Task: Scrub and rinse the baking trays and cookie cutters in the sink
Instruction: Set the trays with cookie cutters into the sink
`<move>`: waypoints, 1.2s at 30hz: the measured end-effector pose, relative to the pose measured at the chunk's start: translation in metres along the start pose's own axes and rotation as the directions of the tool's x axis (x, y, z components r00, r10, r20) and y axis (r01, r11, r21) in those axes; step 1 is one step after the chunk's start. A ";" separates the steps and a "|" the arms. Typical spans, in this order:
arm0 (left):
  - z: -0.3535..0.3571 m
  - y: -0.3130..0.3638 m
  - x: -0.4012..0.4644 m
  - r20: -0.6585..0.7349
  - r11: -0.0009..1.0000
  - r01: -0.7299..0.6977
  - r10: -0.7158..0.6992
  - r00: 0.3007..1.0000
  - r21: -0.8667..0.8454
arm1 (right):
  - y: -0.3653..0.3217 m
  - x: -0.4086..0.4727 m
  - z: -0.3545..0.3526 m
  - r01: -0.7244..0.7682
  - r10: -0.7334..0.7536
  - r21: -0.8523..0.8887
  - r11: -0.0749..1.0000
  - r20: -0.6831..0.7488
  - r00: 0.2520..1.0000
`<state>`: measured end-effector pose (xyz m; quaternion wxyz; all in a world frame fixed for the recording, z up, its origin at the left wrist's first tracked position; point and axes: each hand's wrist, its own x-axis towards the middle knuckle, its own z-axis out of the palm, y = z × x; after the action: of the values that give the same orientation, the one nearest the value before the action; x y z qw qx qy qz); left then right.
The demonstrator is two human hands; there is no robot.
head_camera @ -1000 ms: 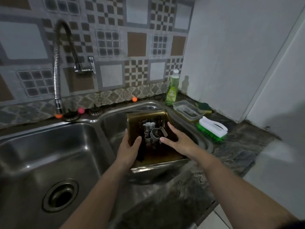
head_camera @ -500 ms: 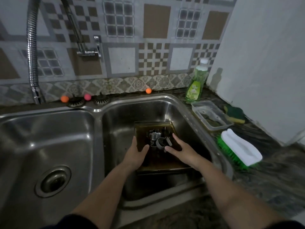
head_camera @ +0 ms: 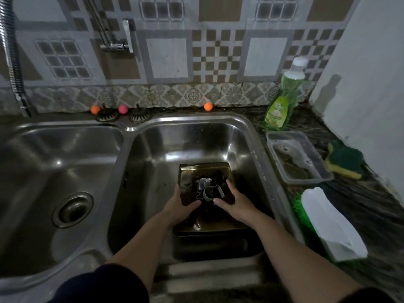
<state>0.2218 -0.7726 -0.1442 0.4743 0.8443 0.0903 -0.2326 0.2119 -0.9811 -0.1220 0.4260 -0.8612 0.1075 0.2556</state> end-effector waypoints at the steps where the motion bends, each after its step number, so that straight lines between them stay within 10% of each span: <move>1: 0.001 -0.003 0.003 0.016 1.000 0.013 -0.013 1.000 -0.013 | 0.001 0.001 0.000 -0.013 0.013 -0.012 1.000 0.017 1.000; 12: -0.004 -0.010 0.001 0.061 0.973 -0.038 0.025 0.998 0.226 | 0.004 0.004 0.007 -0.064 0.081 -0.256 0.964 0.058 0.995; 16: -0.011 0.010 -0.001 0.039 0.731 -0.171 0.194 0.980 0.661 | -0.011 0.005 0.003 0.064 -0.110 -0.496 0.866 -0.063 0.992; 23: -0.005 0.021 0.017 0.209 0.473 -0.298 0.232 0.950 0.829 | -0.035 0.018 0.019 0.065 -0.055 -0.581 0.811 0.035 0.998; 36: 0.005 0.016 0.022 0.132 0.824 -0.258 0.222 0.966 0.504 | -0.033 0.026 0.039 0.102 -0.131 -0.436 0.894 -0.038 0.991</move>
<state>0.2455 -0.7867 -0.1447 0.2582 0.9367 -0.0984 -0.2151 0.2335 -0.9292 -0.1330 0.2346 -0.9472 0.0104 0.2183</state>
